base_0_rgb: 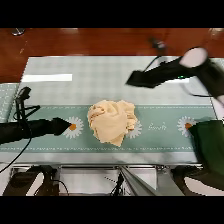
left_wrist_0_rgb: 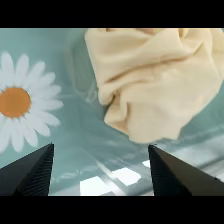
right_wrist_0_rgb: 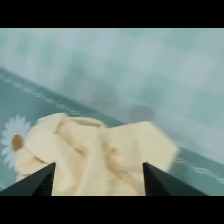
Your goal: Fold the shirts.
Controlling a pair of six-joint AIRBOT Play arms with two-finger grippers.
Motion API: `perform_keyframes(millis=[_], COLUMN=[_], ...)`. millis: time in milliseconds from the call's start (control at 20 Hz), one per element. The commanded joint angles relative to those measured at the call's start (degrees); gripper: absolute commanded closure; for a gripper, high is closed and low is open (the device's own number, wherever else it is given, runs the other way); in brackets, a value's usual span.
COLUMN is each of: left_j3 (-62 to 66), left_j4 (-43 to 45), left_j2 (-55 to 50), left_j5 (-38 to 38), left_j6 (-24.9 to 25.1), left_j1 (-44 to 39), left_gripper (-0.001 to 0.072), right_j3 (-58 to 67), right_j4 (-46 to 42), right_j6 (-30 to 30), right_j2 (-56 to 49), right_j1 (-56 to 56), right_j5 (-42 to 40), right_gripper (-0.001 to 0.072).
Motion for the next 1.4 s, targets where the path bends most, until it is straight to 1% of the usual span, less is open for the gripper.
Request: perform_keyframes(millis=[0, 100, 200, 300, 350, 400, 500, 550, 650, 700, 750, 800, 900, 1100, 1250, 1350], left_j3=[-3.8, -6.7, -7.0, -7.0, -6.9, -6.4, -4.6, -3.1, 0.2, 1.9, 3.5, 5.3, 8.3, 12.5, 12.6, 12.6], left_j4=[-4.9, -6.1, -10.3, -20.0, -25.0, -28.8, -32.9, -34.1, -34.6, -34.6, -34.6, -34.6, -34.6, -34.6, -34.2, -33.7], left_j2=[-4.1, -8.9, -14.6, -20.3, -23.0, -25.9, -30.8, -33.1, -36.7, -38.3, -39.7, -40.6, -40.6, -40.6, -40.8, -40.9], left_j5=[-1.0, 5.2, 14.8, 24.2, 27.4, 29.2, 30.3, 29.6, 29.4, 28.8, 27.1, 24.9, 21.4, 14.7, 12.5, 12.2], left_j6=[-0.8, -0.9, -0.7, 6.4, 9.9, 12.8, 15.7, 17.3, 18.3, 18.9, 20.0, 22.1, 23.7, 23.7, 23.6, 23.6], left_j1=[-5.5, -11.6, -16.9, -21.1, -22.5, -23.5, -24.5, -24.9, -26.1, -26.6, -26.5, -25.9, -23.5, -15.3, -12.1, -11.8], left_gripper=[0.0004, 0.0004, 0.0004, 0.0004, 0.0004, 0.0005, 0.0004, 0.0004, 0.0005, 0.0046, 0.0383, 0.0678, 0.0683, 0.0683, 0.0683, 0.0683], right_j3=[-4.3, -13.6, -24.1, -33.2, -36.7, -39.7, -43.7, -45.0, -47.1, -47.7, -47.8, -47.8, -47.8, -47.1, -46.5, -45.6], right_j4=[-8.9, -9.1, -6.1, -3.1, -1.2, 0.6, 2.0, 2.6, 3.1, 2.9, 2.9, 3.2, 4.2, 7.2, 9.2, 9.6], right_j6=[-0.7, -1.6, -3.3, -4.6, -5.5, -6.0, -6.2, -6.2, -6.2, -6.2, -6.2, -5.8, -5.2, -5.2, -7.0, -7.1], right_j2=[9.9, 15.6, 20.8, 24.7, 25.8, 26.3, 26.3, 26.3, 26.3, 26.2, 25.9, 25.2, 23.4, 18.7, 13.9, 10.9], right_j1=[-18.4, -25.3, -28.6, -28.4, -27.9, -27.2, -25.2, -23.9, -20.0, -17.6, -15.5, -13.7, -11.2, -9.9, -7.9, -6.8], right_j5=[7.5, 6.7, 4.4, 1.4, 0.2, -0.6, -2.2, -3.2, -5.7, -7.2, -8.1, -8.8, -10.1, -15.3, -14.3, -16.6], right_gripper=[0.0081, 0.0083, 0.0090, 0.0090, 0.0090, 0.0090, 0.0090, 0.0090, 0.0090, 0.0090, 0.0090, 0.0090, 0.0090, 0.0090, 0.0090, 0.0090])
